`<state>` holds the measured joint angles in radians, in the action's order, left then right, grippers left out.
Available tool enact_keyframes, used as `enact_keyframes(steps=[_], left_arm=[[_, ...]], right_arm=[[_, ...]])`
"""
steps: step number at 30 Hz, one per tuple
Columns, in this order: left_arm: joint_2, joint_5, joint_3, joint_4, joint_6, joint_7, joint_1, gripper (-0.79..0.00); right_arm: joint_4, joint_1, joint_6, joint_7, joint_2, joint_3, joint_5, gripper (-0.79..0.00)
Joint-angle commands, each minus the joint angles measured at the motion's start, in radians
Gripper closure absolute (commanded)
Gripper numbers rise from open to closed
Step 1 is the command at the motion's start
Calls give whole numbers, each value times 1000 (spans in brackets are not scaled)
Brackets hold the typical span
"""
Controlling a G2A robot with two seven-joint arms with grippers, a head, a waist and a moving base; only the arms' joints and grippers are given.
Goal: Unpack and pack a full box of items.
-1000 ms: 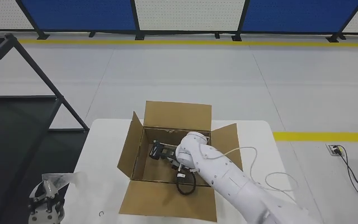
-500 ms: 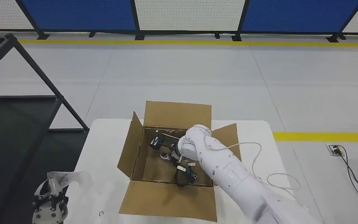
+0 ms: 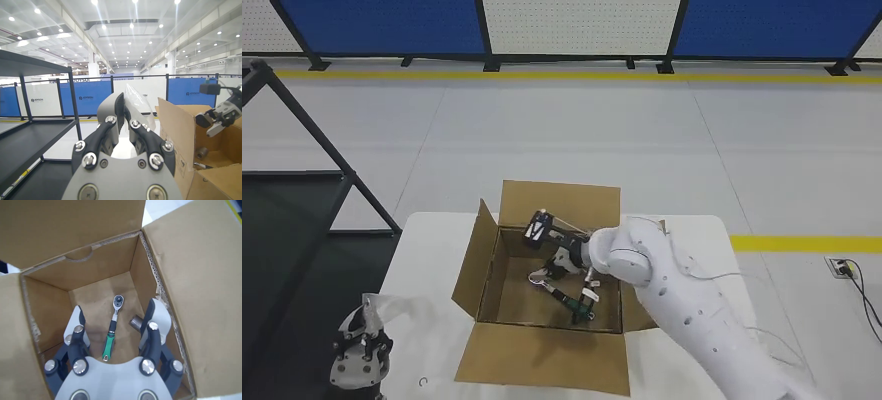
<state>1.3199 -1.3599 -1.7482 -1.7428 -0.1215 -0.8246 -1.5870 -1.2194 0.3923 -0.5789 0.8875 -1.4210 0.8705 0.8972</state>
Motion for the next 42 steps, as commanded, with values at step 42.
enact_keyframes(steps=[42], left_arm=[[-2,50,-68,-12,31,-29,-16,0]], right_arm=[[-515,557,379,317,183,745,-664,-785]])
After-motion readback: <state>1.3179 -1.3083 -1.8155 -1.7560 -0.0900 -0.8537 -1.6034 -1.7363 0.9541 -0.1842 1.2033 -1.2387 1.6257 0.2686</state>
